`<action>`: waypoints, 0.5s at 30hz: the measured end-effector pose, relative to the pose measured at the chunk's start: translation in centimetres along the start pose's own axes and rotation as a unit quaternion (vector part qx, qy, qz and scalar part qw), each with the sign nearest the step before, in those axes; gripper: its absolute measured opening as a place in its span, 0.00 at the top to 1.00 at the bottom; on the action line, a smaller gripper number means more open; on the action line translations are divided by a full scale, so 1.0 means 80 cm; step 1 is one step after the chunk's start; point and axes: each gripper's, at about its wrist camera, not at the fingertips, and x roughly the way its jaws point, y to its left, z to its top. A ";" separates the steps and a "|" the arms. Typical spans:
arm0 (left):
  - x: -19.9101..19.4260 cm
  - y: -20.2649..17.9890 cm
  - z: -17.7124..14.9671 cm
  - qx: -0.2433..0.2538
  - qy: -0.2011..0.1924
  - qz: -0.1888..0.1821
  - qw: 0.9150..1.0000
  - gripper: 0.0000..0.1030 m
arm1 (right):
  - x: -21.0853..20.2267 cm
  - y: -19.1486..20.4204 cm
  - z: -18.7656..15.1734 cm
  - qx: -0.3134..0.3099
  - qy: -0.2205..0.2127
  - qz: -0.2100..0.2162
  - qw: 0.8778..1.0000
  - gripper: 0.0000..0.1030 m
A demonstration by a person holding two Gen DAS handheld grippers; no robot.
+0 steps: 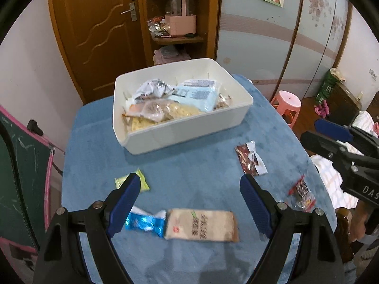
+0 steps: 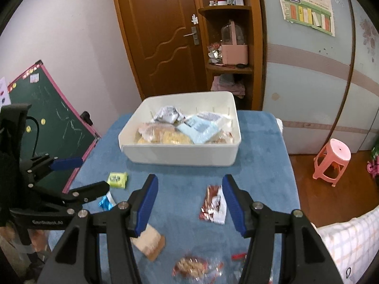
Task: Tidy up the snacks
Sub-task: 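Move both tools back over the remaining snacks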
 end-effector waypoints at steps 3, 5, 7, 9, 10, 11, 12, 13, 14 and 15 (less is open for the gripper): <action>0.002 -0.005 -0.021 -0.018 0.005 -0.013 1.000 0.17 | 0.002 0.000 -0.023 -0.017 0.014 0.012 1.000 0.45; 0.009 -0.008 -0.035 -0.033 0.015 -0.020 0.999 0.17 | 0.009 0.003 -0.036 -0.037 0.029 0.021 0.999 0.45; 0.019 -0.010 -0.047 -0.044 0.026 -0.016 0.999 0.17 | 0.016 0.006 -0.048 -0.063 0.042 0.014 0.997 0.45; 0.030 -0.010 -0.059 -0.054 0.038 -0.005 0.998 0.17 | 0.023 0.007 -0.062 -0.086 0.055 0.017 0.995 0.45; 0.038 -0.009 -0.064 -0.061 0.046 -0.003 0.997 0.17 | 0.025 0.006 -0.067 -0.093 0.059 0.022 0.994 0.45; 0.044 -0.007 -0.069 -0.068 0.056 -0.002 0.996 0.17 | 0.027 0.005 -0.073 -0.101 0.065 0.027 0.992 0.45; 0.050 -0.006 -0.071 -0.074 0.064 -0.001 0.995 0.17 | 0.030 0.005 -0.080 -0.112 0.071 0.031 0.991 0.45; 0.059 -0.004 -0.076 -0.085 0.078 -0.003 0.993 0.17 | 0.034 0.004 -0.086 -0.125 0.078 0.034 0.989 0.45; 0.065 -0.002 -0.078 -0.092 0.085 -0.005 0.992 0.17 | 0.039 0.003 -0.094 -0.138 0.087 0.037 0.986 0.45; 0.071 -0.001 -0.082 -0.102 0.095 -0.009 0.990 0.17 | 0.043 0.003 -0.100 -0.146 0.094 0.039 0.984 0.45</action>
